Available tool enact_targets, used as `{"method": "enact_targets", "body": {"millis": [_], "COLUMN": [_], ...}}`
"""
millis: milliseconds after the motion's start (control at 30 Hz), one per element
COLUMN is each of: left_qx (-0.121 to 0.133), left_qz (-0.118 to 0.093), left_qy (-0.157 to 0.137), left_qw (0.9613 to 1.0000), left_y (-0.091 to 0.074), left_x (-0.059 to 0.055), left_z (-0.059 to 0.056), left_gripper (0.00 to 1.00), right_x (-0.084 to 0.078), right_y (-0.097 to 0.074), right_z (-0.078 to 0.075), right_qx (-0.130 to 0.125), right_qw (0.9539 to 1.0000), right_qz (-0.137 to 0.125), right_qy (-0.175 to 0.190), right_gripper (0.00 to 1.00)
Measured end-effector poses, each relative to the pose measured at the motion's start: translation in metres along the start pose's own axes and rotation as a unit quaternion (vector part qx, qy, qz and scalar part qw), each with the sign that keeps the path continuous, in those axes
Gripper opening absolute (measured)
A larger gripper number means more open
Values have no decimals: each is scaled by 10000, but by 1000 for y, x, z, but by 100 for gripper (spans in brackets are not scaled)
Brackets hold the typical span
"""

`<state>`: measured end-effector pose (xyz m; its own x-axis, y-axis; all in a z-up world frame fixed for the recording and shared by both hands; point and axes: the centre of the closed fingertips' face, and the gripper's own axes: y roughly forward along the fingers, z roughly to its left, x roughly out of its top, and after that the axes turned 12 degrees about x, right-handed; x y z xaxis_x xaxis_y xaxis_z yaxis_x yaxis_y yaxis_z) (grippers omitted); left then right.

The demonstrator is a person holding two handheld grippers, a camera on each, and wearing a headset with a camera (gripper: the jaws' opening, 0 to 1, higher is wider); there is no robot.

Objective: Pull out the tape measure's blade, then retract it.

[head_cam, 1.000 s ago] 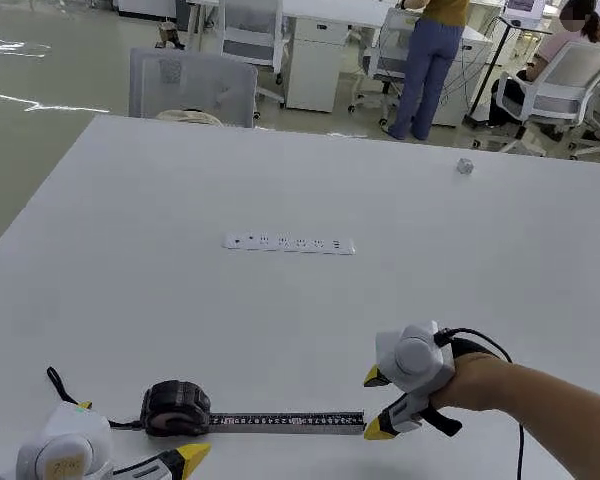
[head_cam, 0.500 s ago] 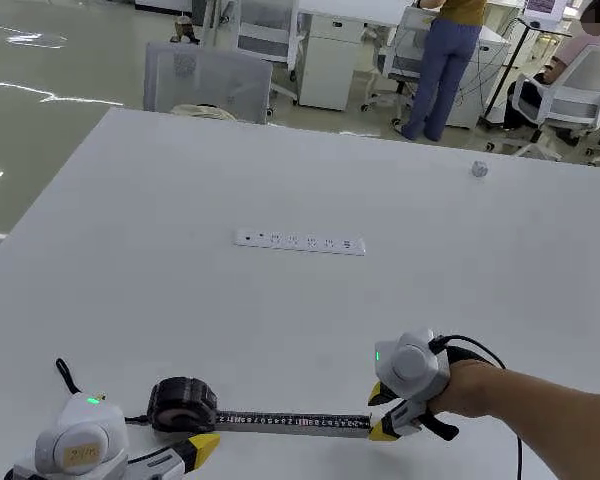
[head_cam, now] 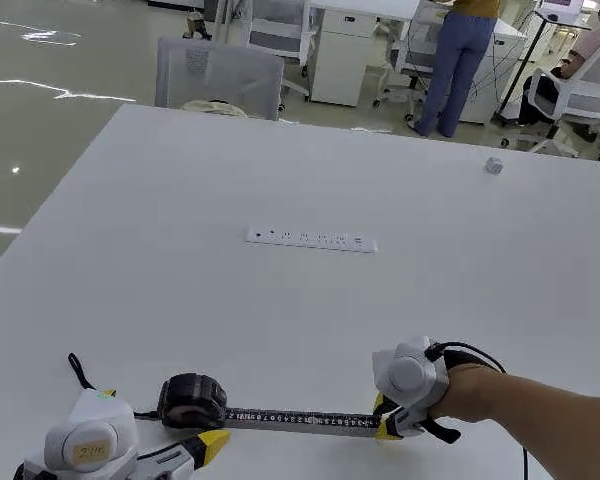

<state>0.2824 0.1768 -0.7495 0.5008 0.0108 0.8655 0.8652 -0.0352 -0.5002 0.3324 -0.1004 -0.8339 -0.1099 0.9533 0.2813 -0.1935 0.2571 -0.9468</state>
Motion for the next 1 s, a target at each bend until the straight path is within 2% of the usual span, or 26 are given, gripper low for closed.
{"method": "enact_targets", "body": {"millis": [33, 100, 400, 500, 600, 700, 833, 1000], "left_qx": [8, 14, 77, 49, 230, 368, 437, 557], "left_qz": [-5, -19, 11, 17, 88, 140, 162, 314], "left_qy": [-17, -4, -6, -268, -244, -454, -494, -611], "left_qw": [10000, 10000, 10000, 9996, 9994, 9982, 9977, 9961], "left_y": [0, 1, 8, 12, 17, 21, 26, 34], "left_x": [1, 3, 2, 1, -2, -3, -3, -8], "left_z": [0, -2, -5, -8, -4, 0, 0, 3], "left_gripper": [98, 98, 98, 98, 98, 98, 98, 96], "right_x": [0, 0, -2, -2, -3, -2, -1, -2], "right_y": [1, 0, 4, 3, 3, 3, 4, 4], "right_z": [0, 0, -3, -2, -3, -2, -1, -1], "right_qx": [3, 39, 178, 138, 100, 63, 21, 32], "right_qw": [9998, 10000, 9985, 9976, 9969, 9968, 9963, 9958], "right_qz": [85, 76, 374, 399, 309, 277, 421, 520], "right_qy": [-196, 8, 345, 549, 711, 744, 748, 748], "right_gripper": [16, 16, 16, 16, 16, 16, 16, 16]}}
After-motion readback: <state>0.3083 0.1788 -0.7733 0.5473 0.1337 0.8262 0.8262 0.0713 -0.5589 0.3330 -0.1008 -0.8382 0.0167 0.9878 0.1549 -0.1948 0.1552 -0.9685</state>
